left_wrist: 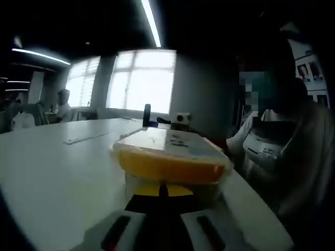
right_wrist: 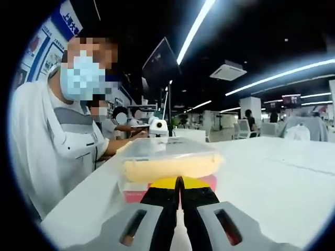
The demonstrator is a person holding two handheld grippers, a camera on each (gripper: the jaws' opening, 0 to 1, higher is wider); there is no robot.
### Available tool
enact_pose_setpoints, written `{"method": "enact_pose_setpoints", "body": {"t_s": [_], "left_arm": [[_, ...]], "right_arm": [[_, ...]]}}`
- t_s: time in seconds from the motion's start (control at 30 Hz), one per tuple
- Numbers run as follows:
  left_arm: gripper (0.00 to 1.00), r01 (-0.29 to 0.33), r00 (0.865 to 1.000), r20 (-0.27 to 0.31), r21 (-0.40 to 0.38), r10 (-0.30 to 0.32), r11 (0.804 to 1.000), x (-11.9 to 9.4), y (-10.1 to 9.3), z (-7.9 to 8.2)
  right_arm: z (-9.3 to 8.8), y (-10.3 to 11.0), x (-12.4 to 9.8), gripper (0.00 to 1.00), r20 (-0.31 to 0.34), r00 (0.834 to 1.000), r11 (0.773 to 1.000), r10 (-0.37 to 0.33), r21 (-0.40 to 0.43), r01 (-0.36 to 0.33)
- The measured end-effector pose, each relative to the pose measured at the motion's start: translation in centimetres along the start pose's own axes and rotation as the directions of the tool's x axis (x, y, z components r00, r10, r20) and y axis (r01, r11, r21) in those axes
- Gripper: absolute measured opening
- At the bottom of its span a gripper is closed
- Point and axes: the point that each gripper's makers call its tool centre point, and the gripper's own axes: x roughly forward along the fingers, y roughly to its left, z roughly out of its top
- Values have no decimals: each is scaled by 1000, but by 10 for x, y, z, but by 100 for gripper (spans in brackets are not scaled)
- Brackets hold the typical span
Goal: Arrange the small medicine boxes into an aligned row inside the storage area until every box is upright, visible, and separated from the surrounding clutter.
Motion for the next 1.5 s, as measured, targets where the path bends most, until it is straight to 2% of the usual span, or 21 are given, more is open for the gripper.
{"method": "enact_pose_setpoints", "body": {"t_s": [0.17,0.3,0.4,0.47,0.5,0.53,0.57,0.6,0.63,0.7,0.8,0.87,0.9,1.13,1.5], "left_arm": [[0,4,1000,-4,13,-4,1000,0,-1,0],[0,5,1000,-7,10,-5,1000,-8,7,3],[0,1,1000,-18,17,-1,1000,-11,8,3],[0,0,1000,-20,17,0,1000,-11,7,3],[0,-1,1000,-20,19,2,1000,-11,7,3],[0,-5,1000,-21,29,5,1000,-8,4,3],[0,-7,1000,-25,47,8,999,-7,4,2],[0,-10,1000,-25,50,11,999,-7,2,2],[0,-11,1000,-24,58,12,998,-7,2,1],[0,-6,1000,-16,52,7,999,-6,3,0],[0,4,1000,-4,50,-3,999,-5,3,1],[0,4,1000,-4,59,-3,998,-4,2,2],[0,3,1000,-3,58,-3,998,-4,2,2],[0,4,1000,9,41,-4,999,0,1,3],[0,-1,1000,-10,40,2,999,5,-2,3]], "right_arm": [[0,-1,-1,0,6,1000,1000,0,4,0],[0,0,0,0,10,1000,1000,2,25,-2],[5,3,1,0,47,999,997,21,69,-24],[8,5,2,0,57,998,998,21,61,-24],[5,6,0,0,30,999,999,27,41,-28],[-4,7,-3,0,-33,999,999,34,9,-33],[12,8,-1,0,49,998,999,38,-19,-38],[7,6,-6,0,-2,999,999,33,-2,-33],[6,6,-8,0,-11,999,999,35,-14,-35],[6,6,-11,0,-10,999,999,35,-24,-36],[7,-2,-9,0,28,1000,1000,1,-15,-1],[3,1,-3,0,16,1000,1000,1,-22,-1],[6,3,-4,0,34,999,1000,17,-6,-17],[3,0,-6,0,4,1000,999,17,-29,-17],[2,2,-2,0,31,999,999,35,7,-35]]}}
